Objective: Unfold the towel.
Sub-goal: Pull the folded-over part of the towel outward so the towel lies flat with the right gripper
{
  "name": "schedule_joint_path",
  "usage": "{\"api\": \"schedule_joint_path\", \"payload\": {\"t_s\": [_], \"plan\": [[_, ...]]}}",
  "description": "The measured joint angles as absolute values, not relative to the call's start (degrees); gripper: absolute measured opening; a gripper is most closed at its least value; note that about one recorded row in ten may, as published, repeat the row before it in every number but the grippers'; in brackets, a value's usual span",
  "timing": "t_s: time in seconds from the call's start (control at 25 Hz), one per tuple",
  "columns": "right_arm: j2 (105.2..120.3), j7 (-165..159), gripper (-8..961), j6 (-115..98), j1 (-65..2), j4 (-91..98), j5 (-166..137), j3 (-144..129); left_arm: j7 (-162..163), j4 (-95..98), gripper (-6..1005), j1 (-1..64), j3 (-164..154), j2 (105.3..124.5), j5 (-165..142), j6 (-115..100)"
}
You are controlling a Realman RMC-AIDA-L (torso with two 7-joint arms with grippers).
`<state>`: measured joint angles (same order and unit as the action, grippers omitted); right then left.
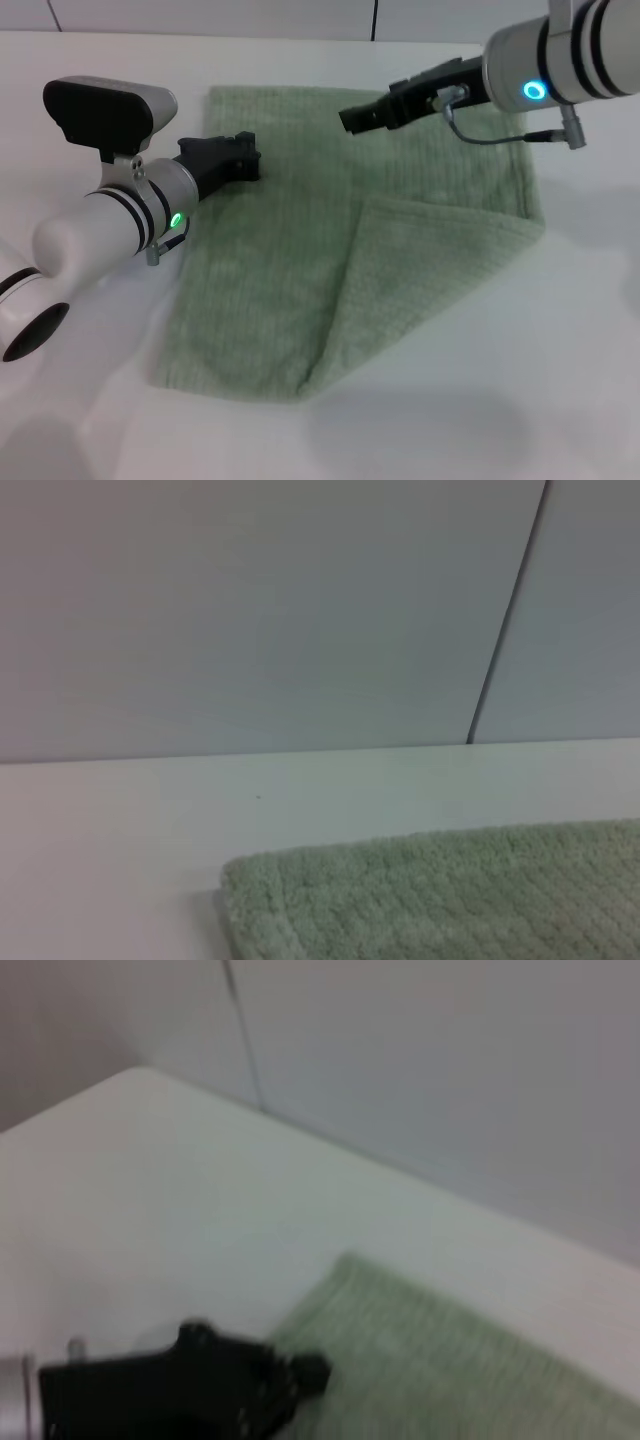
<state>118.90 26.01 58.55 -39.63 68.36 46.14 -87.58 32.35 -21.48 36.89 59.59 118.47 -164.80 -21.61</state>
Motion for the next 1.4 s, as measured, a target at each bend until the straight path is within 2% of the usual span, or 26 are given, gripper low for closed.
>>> {"api": "schedule_joint_path", "payload": {"t_s": [0.4,1.4], "plan": [[118.88,34.17,785,63.47,-47.28,52.01,48.04,-82.79,32.35,-21.54,-2,36.91,59.58,118.58,-164.79,-21.35],[119.18,37.93,784,62.09,-50.45,43.99,48.11,-84.06,32.35,-21.84,-2,36.19,59.41,118.65,-164.79,-21.31]]}}
